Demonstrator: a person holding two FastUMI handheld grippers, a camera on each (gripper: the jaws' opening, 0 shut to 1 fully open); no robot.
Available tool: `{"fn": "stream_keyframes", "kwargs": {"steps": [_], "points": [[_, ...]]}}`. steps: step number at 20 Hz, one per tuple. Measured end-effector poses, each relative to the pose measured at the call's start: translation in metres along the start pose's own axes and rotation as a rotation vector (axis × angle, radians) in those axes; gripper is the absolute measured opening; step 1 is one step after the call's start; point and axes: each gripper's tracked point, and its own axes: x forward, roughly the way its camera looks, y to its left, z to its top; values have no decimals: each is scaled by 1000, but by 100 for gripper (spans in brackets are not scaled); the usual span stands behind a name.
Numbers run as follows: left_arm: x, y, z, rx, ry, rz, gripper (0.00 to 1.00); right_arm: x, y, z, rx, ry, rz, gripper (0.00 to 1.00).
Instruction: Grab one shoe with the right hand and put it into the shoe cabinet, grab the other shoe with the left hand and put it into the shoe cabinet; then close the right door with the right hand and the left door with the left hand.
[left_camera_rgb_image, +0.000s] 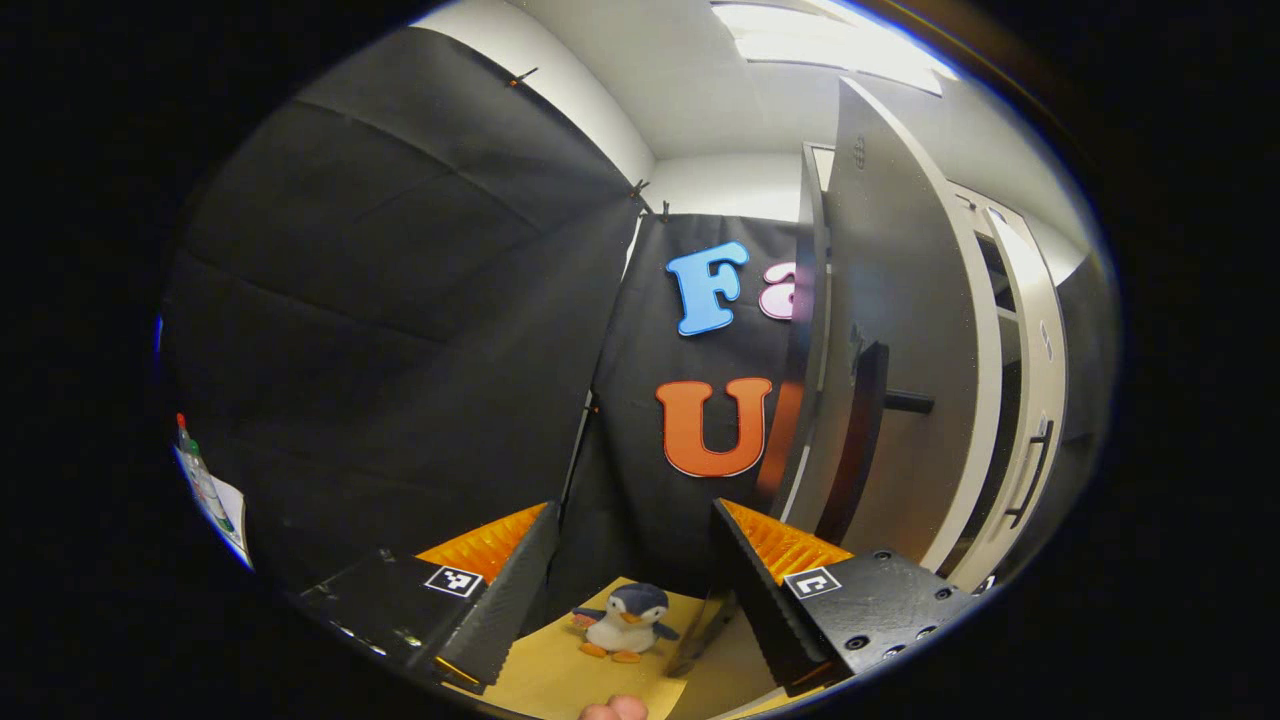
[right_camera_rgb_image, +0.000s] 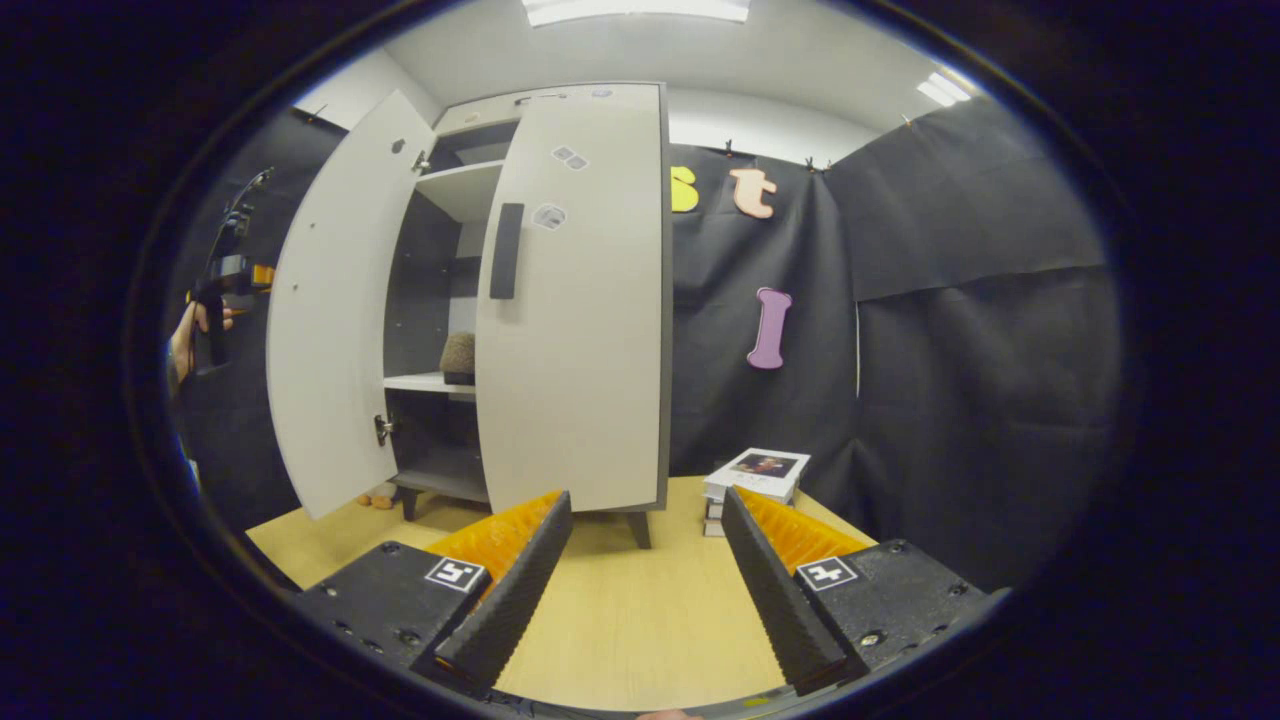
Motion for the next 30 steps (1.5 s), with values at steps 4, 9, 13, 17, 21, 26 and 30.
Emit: {"fn": "stream_keyframes", "kwargs": {"steps": [4,9,13,17,21,26,30], "points": [[-14,-35,-4,9,0,-63,99,-1,-2,6,-12,-21,1,98],[-18,-95,-13,29,-2,-164,94,-12,-24,8,-21,-21,-34,98],[-7,-128,-29,22,14,-192,95,-18,-41,8,-11,-16,-77,98],[-2,-140,-35,28,25,-192,99,-32,-57,4,-24,-3,-122,98],[-22,-159,-28,-40,34,-264,96,-39,-69,-2,-23,18,-158,98],[-81,-168,-27,50,4,-326,95,-32,-64,-4,-16,26,-152,98],[-135,-171,-60,77,28,-333,99,-24,-44,-11,-4,41,-104,99]]}}
